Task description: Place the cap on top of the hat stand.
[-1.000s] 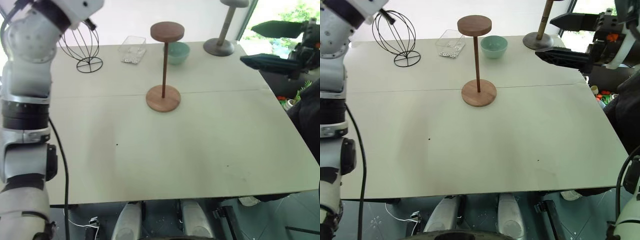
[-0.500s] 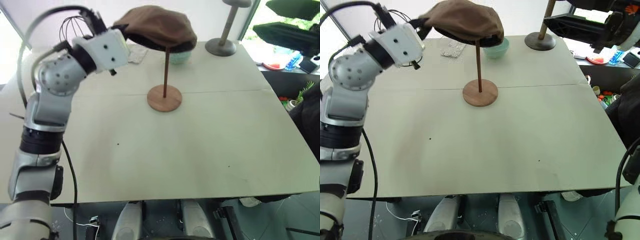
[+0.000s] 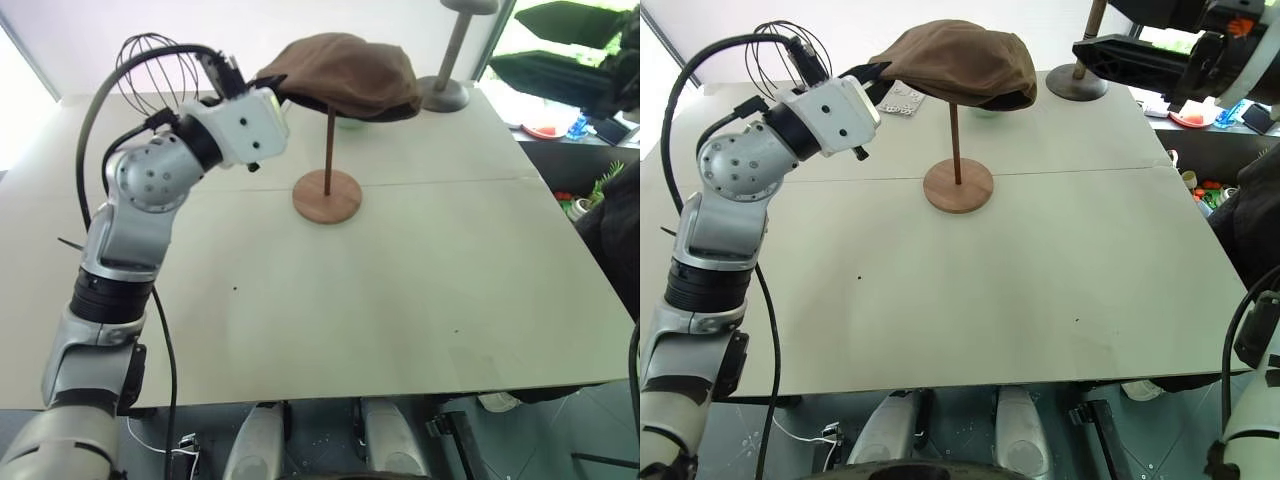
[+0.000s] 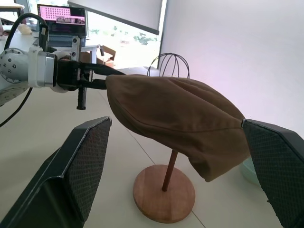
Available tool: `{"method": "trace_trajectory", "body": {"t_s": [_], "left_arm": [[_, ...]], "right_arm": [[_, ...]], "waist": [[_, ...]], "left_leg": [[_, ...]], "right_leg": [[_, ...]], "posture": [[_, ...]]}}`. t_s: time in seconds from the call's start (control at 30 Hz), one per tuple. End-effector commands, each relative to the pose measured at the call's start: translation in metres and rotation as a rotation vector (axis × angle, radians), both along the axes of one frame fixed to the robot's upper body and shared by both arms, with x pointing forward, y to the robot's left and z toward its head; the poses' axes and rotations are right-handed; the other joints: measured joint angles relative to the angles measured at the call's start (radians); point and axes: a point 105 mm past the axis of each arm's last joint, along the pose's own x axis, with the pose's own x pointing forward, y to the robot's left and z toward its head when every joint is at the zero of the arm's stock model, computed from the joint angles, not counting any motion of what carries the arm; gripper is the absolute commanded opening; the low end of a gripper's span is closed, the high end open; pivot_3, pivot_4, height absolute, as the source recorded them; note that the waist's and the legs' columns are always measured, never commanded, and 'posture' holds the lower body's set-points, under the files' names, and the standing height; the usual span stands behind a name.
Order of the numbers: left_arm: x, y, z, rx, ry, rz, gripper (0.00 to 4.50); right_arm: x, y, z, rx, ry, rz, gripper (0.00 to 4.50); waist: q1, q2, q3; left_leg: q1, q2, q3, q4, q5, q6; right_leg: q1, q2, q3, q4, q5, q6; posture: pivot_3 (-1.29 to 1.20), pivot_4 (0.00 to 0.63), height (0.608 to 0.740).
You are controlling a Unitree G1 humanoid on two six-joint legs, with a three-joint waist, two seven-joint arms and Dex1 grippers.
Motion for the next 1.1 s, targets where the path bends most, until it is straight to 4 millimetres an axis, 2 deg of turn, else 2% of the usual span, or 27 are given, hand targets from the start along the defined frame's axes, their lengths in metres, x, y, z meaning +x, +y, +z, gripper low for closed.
{"method": "trace_trajectory", "body": {"t_s": [0.03, 0.17, 0.33, 0.53, 0.6, 0.73, 0.87, 1.0, 1.1], "left_arm": [[-0.013, -0.006, 0.010, -0.006, -0.023, -0.037, 2.09], [-0.016, -0.005, 0.003, 0.007, 0.030, -0.051, 4.20], [-0.016, 0.011, 0.003, -0.074, 0.124, -0.030, 4.20], [-0.029, 0.032, 0.009, -0.121, 0.251, -0.072, 4.20], [-0.035, 0.043, 0.011, -0.168, 0.364, -0.114, 4.20], [-0.068, 0.062, 0.006, -0.198, 0.735, -0.287, 4.20], [-0.095, 0.096, 0.005, -0.234, 1.055, -0.352, 4.20], [-0.096, 0.118, 0.031, -0.386, 1.120, -0.407, 4.20], [-0.092, 0.126, 0.036, -0.404, 1.134, -0.397, 4.20]], "right_arm": [[-0.007, 0.005, 0.006, -0.015, -0.057, 0.015, 4.50], [-0.004, 0.010, -0.002, -0.031, -0.045, 0.030, 4.50], [-0.004, 0.015, -0.015, -0.068, -0.027, 0.054, 4.50], [-0.003, 0.016, -0.031, -0.163, -0.031, 0.059, 4.50], [-0.001, 0.018, -0.037, -0.212, -0.045, 0.051, 4.50], [0.002, 0.028, -0.050, -0.359, -0.114, 0.019, 4.50], [-0.002, 0.054, -0.059, -0.389, -0.168, 0.047, 4.50], [0.002, 0.079, -0.072, -0.435, -0.253, 0.003, 4.50], [0.013, 0.093, -0.077, -0.405, -0.297, -0.071, 4.50]], "waist": [[0.000, 0.000, 0.000], [0.000, 0.000, 0.000], [-0.001, 0.000, 0.000], [-0.003, 0.000, 0.000], [-0.003, 0.000, 0.000], [-0.013, 0.000, 0.000], [-0.027, 0.000, 0.000], [-0.029, -0.001, 0.000], [-0.030, -0.001, 0.000]], "left_leg": [[0.000, 0.000, 0.000, 0.000, 0.000, 0.000], [0.000, 0.000, 0.000, 0.001, 0.000, 0.000], [0.000, 0.000, 0.000, 0.001, 0.000, 0.000], [0.000, 0.000, 0.000, 0.002, -0.001, 0.001], [0.000, 0.000, 0.000, 0.002, -0.001, 0.001], [0.000, 0.001, 0.000, 0.002, -0.001, 0.001], [0.000, 0.001, -0.001, 0.001, -0.001, 0.002], [0.001, 0.002, -0.001, 0.001, -0.001, 0.002], [0.000, 0.002, -0.001, 0.002, -0.001, 0.002]], "right_leg": [[0.000, 0.000, 0.000, 0.000, 0.000, 0.000], [0.000, 0.000, 0.000, 0.000, 0.000, 0.000], [0.001, 0.000, 0.000, 0.000, 0.000, 0.000], [0.001, 0.000, 0.000, 0.000, 0.000, 0.000], [0.001, 0.001, 0.000, 0.000, 0.000, 0.000], [0.000, 0.001, 0.000, 0.000, 0.000, 0.000], [0.000, 0.002, 0.000, 0.000, -0.001, 0.000], [0.000, 0.003, 0.000, 0.001, -0.001, 0.000], [0.001, 0.003, 0.000, 0.001, -0.001, 0.000]], "posture": [[0.00, 0.150, 0.740], [0.00, 0.150, 0.740], [0.00, 0.150, 0.740], [0.00, 0.150, 0.740], [0.00, 0.150, 0.740], [0.00, 0.150, 0.740], [0.00, 0.150, 0.740], [0.00, 0.150, 0.740], [0.00, 0.150, 0.740]]}}
